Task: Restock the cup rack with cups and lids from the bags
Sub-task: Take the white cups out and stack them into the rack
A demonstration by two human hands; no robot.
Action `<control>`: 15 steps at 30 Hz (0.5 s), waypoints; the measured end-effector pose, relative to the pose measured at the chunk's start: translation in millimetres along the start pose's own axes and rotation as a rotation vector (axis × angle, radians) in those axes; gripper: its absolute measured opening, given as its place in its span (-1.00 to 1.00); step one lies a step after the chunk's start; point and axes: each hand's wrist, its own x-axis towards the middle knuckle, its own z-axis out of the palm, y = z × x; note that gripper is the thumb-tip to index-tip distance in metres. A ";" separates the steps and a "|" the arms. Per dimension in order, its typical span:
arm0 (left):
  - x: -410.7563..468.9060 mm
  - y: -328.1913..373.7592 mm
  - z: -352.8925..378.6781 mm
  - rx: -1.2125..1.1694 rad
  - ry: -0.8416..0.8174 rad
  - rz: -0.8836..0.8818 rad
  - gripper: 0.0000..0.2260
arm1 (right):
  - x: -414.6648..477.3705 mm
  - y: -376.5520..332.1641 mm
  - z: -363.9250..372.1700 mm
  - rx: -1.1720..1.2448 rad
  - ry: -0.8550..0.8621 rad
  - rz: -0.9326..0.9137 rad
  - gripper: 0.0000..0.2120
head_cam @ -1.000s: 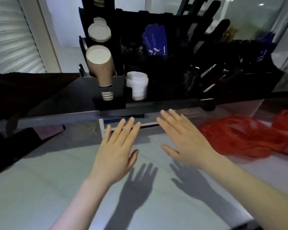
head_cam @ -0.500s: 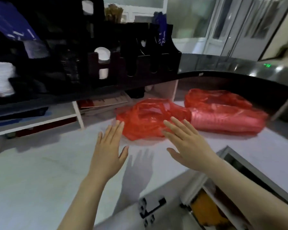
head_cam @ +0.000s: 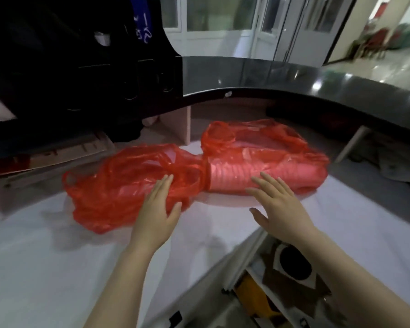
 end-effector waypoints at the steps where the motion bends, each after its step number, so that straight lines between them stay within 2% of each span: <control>1: 12.5 2.4 11.3 -0.024 -0.005 0.001 -0.45 | 4.1 12.4 3.6 0.005 -0.010 0.017 -0.58; 5: 54.6 11.3 47.7 -0.066 -0.045 0.024 -0.47 | 23.6 62.9 10.7 0.040 -0.010 0.139 -0.54; 9: 77.4 18.6 68.3 -0.109 -0.033 0.009 -0.53 | 39.3 100.4 21.6 0.066 -0.088 0.206 -0.45; 15: 97.0 26.0 85.1 0.016 0.036 -0.036 -0.59 | 76.9 147.8 45.4 0.012 -0.321 0.248 0.05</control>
